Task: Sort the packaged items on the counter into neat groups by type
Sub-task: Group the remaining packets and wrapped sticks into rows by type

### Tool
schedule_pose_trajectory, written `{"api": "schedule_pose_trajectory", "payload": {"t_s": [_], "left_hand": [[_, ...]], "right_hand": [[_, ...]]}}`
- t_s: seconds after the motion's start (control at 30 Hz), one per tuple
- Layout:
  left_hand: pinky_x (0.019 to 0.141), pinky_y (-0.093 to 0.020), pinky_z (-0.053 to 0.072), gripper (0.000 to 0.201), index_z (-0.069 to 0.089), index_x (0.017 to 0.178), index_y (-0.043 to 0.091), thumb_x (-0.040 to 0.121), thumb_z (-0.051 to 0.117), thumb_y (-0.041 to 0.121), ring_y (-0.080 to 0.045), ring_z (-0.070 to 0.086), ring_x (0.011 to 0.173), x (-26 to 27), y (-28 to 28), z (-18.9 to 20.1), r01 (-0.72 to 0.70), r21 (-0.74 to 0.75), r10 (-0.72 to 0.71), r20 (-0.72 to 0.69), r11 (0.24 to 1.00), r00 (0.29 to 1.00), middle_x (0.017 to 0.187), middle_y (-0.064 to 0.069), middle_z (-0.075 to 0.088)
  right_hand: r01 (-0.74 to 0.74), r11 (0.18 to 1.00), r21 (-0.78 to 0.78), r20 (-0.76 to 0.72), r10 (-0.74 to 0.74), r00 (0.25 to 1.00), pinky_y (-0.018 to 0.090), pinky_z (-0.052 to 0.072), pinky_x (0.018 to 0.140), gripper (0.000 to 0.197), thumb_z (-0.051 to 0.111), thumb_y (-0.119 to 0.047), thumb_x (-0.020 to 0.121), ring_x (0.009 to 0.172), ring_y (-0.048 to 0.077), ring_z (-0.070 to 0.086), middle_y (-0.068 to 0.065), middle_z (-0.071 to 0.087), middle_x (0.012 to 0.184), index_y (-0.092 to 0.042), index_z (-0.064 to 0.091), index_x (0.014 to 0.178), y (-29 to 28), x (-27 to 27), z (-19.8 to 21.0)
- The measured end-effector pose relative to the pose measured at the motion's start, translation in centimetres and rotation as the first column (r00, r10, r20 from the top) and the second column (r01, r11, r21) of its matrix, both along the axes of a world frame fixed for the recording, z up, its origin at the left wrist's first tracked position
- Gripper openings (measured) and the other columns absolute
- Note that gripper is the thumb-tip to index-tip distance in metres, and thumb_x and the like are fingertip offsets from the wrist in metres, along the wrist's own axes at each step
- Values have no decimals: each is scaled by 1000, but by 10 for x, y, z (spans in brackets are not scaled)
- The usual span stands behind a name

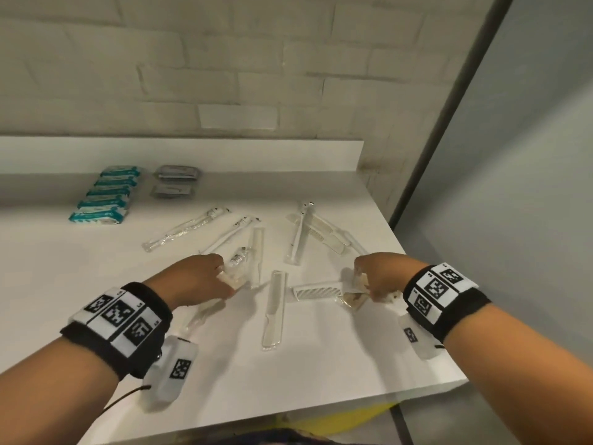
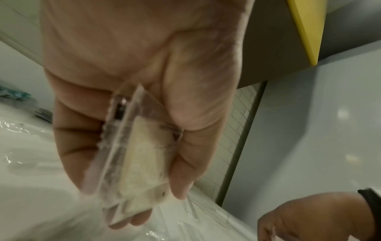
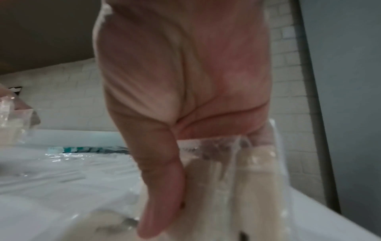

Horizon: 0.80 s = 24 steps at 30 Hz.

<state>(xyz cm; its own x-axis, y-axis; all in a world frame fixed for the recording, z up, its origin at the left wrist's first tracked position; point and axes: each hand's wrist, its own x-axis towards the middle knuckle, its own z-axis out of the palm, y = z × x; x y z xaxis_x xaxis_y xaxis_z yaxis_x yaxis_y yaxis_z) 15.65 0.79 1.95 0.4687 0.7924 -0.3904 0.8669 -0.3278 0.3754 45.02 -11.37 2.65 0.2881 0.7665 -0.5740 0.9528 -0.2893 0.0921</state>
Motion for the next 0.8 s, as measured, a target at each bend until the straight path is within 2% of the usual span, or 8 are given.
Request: {"api": "schedule_pose_trajectory", "payload": {"t_s": [0.13, 0.27, 0.33, 0.43, 0.53, 0.6, 0.73, 0.8], "left_hand": [[62, -28, 39, 19, 47, 94, 22, 84, 62, 28, -15, 54, 79, 3, -9, -5, 40, -7, -39, 99, 999, 994, 88, 2, 58], [84, -35, 49, 14, 55, 105, 32, 92, 52, 34, -19, 61, 95, 18, -17, -9, 218, -12, -212, 200, 976, 957, 102, 8, 62], [81, -36, 49, 14, 58, 90, 29, 92, 50, 39, -20, 61, 89, 36, -26, -9, 379, 18, -375, 192, 925, 907, 92, 8, 60], [84, -37, 48, 16, 60, 97, 21, 93, 50, 33, -18, 59, 93, 70, -47, -11, 604, -16, -597, 140, 797, 790, 101, 2, 61], [73, -34, 44, 22, 56, 92, 16, 97, 45, 34, -21, 56, 83, 92, -62, -16, 701, -72, -703, -8, 710, 711, 94, -3, 62], [69, -33, 42, 21, 50, 89, 17, 97, 41, 34, -21, 56, 79, 97, -60, -20, 682, -51, -683, -72, 730, 726, 89, -2, 60], [69, -31, 44, 18, 50, 100, 14, 95, 38, 27, -18, 58, 80, 97, -37, -27, 577, 24, -570, -123, 817, 812, 91, 0, 62], [61, -26, 37, 15, 50, 96, 17, 96, 37, 26, -13, 53, 73, 95, -29, -26, 528, 49, -522, -107, 848, 846, 83, 4, 57]], "right_hand": [[64, 997, 39, -202, -55, 978, 24, 52, 49, 58, 67, -6, 77, 83, 23, 69, -1, 56, 105, -28, 47, 126, 5, -8, -6], [110, 992, 68, -285, -86, 955, 34, 61, 62, 69, 74, -3, 75, 84, 27, 71, 2, 53, 119, -28, 43, 131, 9, -8, -4], [104, 994, 43, -302, -86, 949, 36, 61, 66, 70, 74, -6, 75, 85, 25, 69, 0, 51, 121, -26, 42, 134, 7, -9, -7], [140, 989, 48, -352, -115, 929, 33, 61, 64, 69, 75, -11, 76, 87, 27, 69, 1, 51, 122, -24, 41, 135, 5, -13, -12], [214, 974, 69, -372, -174, 912, 27, 57, 54, 74, 77, -13, 74, 82, 25, 70, 3, 54, 121, -24, 37, 135, 3, -10, -14], [258, 964, 65, -359, -219, 907, 25, 56, 53, 75, 77, -15, 73, 76, 21, 70, 2, 55, 114, -24, 36, 135, 0, -4, -15], [277, 959, 61, -308, -246, 919, 30, 61, 64, 79, 74, -10, 71, 84, 23, 70, 1, 57, 113, -26, 34, 138, -10, 5, -18], [236, 966, 104, -309, -194, 931, 32, 59, 70, 81, 71, -7, 72, 91, 22, 67, 0, 54, 119, -30, 33, 139, -15, 5, -17]]}}
